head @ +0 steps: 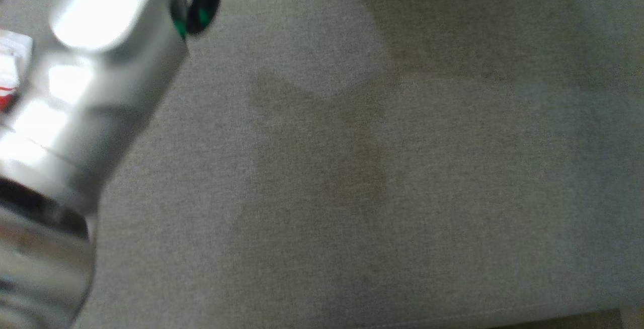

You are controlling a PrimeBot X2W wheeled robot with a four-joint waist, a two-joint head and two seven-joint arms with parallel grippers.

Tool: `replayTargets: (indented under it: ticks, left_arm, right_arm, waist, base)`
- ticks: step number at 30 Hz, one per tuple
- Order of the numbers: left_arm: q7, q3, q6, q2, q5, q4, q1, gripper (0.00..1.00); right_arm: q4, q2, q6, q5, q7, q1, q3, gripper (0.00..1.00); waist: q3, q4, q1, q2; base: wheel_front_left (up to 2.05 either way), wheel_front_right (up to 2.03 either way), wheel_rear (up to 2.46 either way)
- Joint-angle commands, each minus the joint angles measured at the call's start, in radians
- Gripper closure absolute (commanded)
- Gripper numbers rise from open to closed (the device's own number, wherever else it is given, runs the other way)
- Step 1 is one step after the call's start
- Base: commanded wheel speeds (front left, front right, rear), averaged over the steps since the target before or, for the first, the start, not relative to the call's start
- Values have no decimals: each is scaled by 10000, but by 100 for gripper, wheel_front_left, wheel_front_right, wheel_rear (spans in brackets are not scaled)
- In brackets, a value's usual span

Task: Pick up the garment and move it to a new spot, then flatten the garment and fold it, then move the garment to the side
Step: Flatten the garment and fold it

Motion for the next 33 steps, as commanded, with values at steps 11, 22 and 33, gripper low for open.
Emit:
replayTargets:
  ticks: [11, 22, 33]
  left_arm:
    - [-40, 817, -380, 417, 592, -1553, 5078, 100]
    - [-41, 567, 326, 980, 548, -2769, 9434, 100]
    - [572, 94, 1579, 1876, 208, -4992, 11975, 100]
  right_arm:
    - [-1501, 112, 67, 370, 51, 5768, -1581, 100]
    - [-3946, 927, 67, 222, 1241, 11020, -2929, 100]
    - [-7548, 1882, 67, -395, 3307, 14220, -4847, 100]
  waist:
    - [-689, 343, -3, 1]
    - [-2193, -56, -3, 1]
    - [-3240, -83, -3, 1]
  base:
    - [0, 0, 0]
    - [0, 0, 0]
    - [0, 0, 0]
